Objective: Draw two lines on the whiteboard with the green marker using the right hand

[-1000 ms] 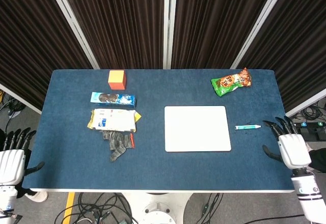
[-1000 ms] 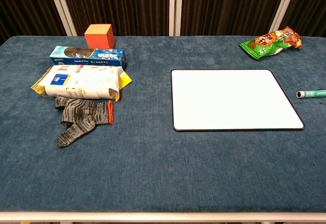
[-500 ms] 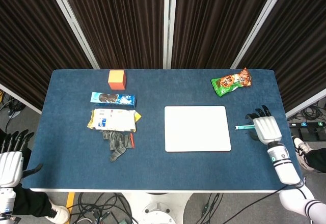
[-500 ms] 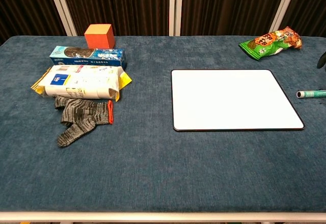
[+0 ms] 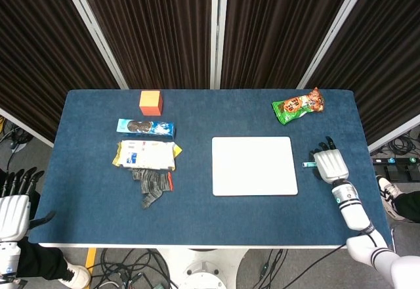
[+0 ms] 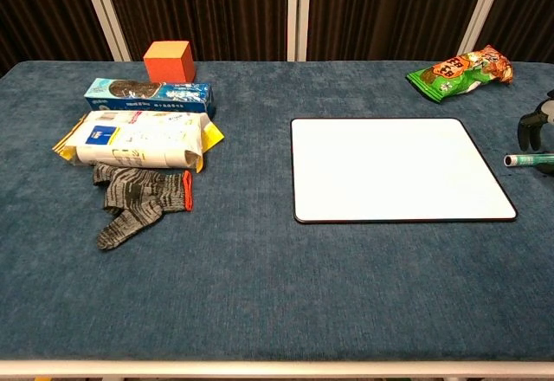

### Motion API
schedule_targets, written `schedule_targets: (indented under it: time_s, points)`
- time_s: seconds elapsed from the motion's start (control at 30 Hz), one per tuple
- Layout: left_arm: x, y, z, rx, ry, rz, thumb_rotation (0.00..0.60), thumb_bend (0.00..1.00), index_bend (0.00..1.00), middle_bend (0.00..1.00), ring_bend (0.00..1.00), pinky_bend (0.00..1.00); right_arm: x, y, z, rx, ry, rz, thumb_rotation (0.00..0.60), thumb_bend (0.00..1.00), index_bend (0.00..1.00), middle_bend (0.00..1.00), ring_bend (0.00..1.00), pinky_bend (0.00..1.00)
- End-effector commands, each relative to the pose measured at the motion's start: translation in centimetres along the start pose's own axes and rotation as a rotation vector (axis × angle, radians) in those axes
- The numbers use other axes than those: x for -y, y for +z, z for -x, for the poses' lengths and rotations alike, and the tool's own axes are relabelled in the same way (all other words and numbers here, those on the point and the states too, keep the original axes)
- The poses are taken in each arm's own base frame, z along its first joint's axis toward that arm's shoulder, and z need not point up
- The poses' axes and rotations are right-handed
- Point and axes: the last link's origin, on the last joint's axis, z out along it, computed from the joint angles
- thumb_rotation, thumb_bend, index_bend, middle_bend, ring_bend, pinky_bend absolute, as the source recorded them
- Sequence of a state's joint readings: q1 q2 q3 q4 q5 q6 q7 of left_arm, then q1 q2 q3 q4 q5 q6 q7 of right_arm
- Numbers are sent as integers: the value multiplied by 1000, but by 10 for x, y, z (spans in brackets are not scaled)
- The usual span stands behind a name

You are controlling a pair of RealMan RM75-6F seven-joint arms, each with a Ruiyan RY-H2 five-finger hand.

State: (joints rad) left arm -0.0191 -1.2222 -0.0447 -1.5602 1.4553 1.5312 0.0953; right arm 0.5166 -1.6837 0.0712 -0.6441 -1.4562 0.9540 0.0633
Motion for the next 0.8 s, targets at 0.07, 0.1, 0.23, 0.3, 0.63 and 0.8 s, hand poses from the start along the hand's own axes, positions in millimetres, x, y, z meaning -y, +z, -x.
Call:
schedule_targets:
  time_s: [0.07, 0.1, 0.23, 0.3, 0.63, 0.8]
  points:
    - [0, 0, 0, 0, -1, -3, 600, 0, 129, 68, 0, 0, 1, 3, 1, 4, -8, -6, 600, 270, 467, 460, 194, 48]
    - [1, 0, 0, 1, -1, -4, 600, 0, 129, 68, 0, 0, 2, 3, 1, 3, -8, -6, 600, 269, 467, 462, 197, 48]
    - [1, 0, 0, 1, -2, -5, 600, 0, 129, 68, 0, 0, 3, 7, 1, 5, -14, -6, 600, 281, 472, 469, 207, 48]
    - [2, -1, 0, 2, -2, -8, 600, 0, 129, 68, 0, 0, 3, 8, 2, 9, -20, -7, 600, 287, 477, 471, 210, 48]
    - [4, -3, 2, 7, -9, -15, 600, 0, 129, 69, 0, 0, 5, 9, 4, 19, -31, -8, 600, 303, 506, 474, 236, 48]
    - [5, -3, 3, 9, -12, -17, 600, 0, 129, 68, 0, 0, 6, 9, 5, 24, -38, -9, 600, 305, 510, 476, 241, 48]
